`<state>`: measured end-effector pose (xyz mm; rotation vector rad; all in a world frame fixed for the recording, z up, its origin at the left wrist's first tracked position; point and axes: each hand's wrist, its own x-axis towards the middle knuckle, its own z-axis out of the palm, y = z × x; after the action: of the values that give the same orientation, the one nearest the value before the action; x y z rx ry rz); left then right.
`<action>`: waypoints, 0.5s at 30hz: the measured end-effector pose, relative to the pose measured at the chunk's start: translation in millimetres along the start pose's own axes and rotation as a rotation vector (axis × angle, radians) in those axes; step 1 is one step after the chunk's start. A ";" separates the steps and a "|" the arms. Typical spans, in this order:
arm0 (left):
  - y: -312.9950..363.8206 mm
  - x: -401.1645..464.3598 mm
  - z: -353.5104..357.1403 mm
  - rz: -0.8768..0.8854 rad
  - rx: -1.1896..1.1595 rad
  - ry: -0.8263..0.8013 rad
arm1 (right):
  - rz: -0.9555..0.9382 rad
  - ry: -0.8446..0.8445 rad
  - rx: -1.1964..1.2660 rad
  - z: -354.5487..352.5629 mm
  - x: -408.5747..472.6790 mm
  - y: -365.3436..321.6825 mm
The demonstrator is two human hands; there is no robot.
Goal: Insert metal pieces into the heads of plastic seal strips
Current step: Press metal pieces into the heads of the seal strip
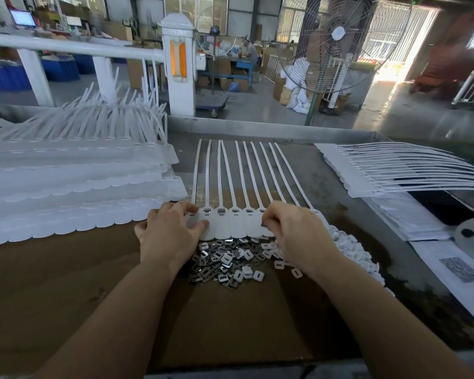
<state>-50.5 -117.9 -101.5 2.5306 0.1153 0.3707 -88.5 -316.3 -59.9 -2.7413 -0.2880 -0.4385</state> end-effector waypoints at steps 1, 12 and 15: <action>-0.1 -0.1 0.1 0.002 0.001 0.002 | 0.040 0.025 0.003 -2.4 2.9 3.7; 1.0 0.4 0.1 0.005 0.009 -0.005 | 0.189 0.037 -0.082 -18.2 24.4 43.5; 0.8 0.4 -0.2 0.002 0.010 -0.003 | 0.190 0.065 -0.026 -17.6 26.8 45.0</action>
<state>-50.1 -118.4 -100.8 2.5411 0.1140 0.3674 -56.9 -360.4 -49.0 -2.7396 -0.0048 -0.4809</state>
